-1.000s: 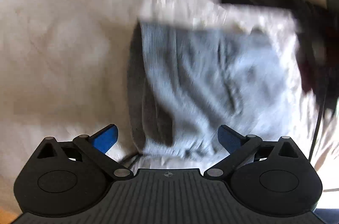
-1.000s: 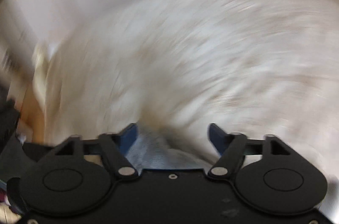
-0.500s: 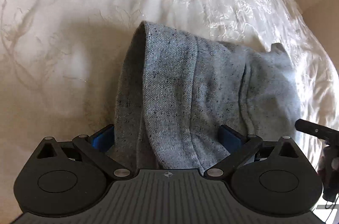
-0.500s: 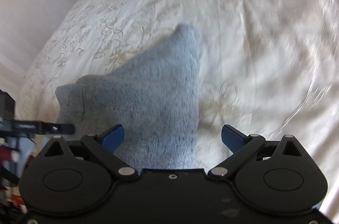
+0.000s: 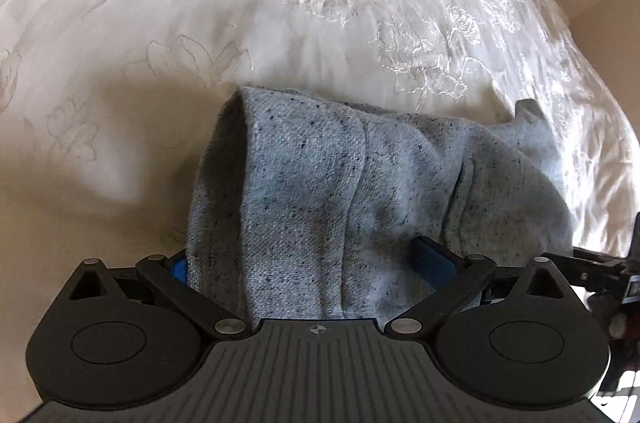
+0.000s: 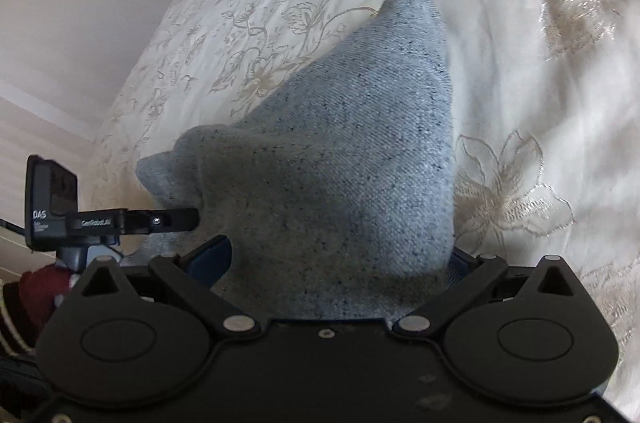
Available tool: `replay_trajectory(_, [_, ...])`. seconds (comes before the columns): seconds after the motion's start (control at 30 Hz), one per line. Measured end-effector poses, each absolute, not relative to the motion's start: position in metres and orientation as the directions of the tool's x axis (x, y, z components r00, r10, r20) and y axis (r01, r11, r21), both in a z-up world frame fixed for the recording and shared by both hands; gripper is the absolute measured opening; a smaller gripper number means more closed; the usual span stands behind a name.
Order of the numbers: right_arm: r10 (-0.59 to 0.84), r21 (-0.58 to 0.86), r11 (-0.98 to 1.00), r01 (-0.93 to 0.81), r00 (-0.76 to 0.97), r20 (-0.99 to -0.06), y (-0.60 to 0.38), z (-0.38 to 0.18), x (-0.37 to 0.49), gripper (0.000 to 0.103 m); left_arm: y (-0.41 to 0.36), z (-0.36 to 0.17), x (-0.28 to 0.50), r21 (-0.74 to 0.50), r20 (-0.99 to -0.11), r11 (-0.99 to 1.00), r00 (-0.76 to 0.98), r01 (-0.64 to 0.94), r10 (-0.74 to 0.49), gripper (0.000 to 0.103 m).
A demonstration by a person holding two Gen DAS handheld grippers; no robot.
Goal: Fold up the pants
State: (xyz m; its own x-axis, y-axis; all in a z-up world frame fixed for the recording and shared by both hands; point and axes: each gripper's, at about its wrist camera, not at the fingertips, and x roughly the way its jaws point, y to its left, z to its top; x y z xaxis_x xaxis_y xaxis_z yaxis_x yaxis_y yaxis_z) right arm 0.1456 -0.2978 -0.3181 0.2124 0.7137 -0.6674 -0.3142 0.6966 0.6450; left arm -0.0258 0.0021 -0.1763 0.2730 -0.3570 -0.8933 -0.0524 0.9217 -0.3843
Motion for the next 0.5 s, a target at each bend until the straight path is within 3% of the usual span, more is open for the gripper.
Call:
replay_trajectory(0.17, [0.721, 0.662, 0.692, -0.288, 0.229, -0.653, -0.315, -0.312, 0.134, 0.103, -0.010, -0.176, -0.030, -0.547, -0.823, 0.834, 0.234, -0.077, -0.518, 0.102])
replay_trajectory(0.27, [0.722, 0.677, 0.692, -0.252, 0.231, -0.652, -0.317, -0.311, 0.126, 0.103, -0.032, -0.180, -0.033, -0.459, -0.866, 0.888, 0.222, 0.007, -0.449, 0.102])
replay_trajectory(0.33, [0.719, 0.675, 0.695, -0.246, 0.215, -0.661, -0.313, -0.309, 0.123, 0.103, -0.030, -0.184, -0.030, -0.474, -0.857, 0.880, 0.247, -0.035, -0.452, 0.102])
replay_trajectory(0.4, [0.690, 0.647, 0.723, -0.241, 0.221, -0.689, -0.306, -0.305, 0.122, 0.073, -0.021, -0.184, -0.031, -0.511, -0.836, 0.853, 0.291, -0.106, -0.465, 0.097])
replay_trajectory(0.43, [0.661, 0.618, 0.750, -0.237, 0.236, -0.712, -0.306, -0.300, 0.120, 0.038, -0.017, -0.182, -0.033, -0.511, -0.833, 0.850, 0.317, -0.125, -0.454, 0.077])
replay_trajectory(0.5, [0.649, 0.602, 0.761, -0.242, 0.263, -0.714, -0.307, -0.284, 0.114, 0.026, -0.017, -0.174, -0.036, -0.503, -0.831, 0.855, 0.345, -0.130, -0.436, 0.061])
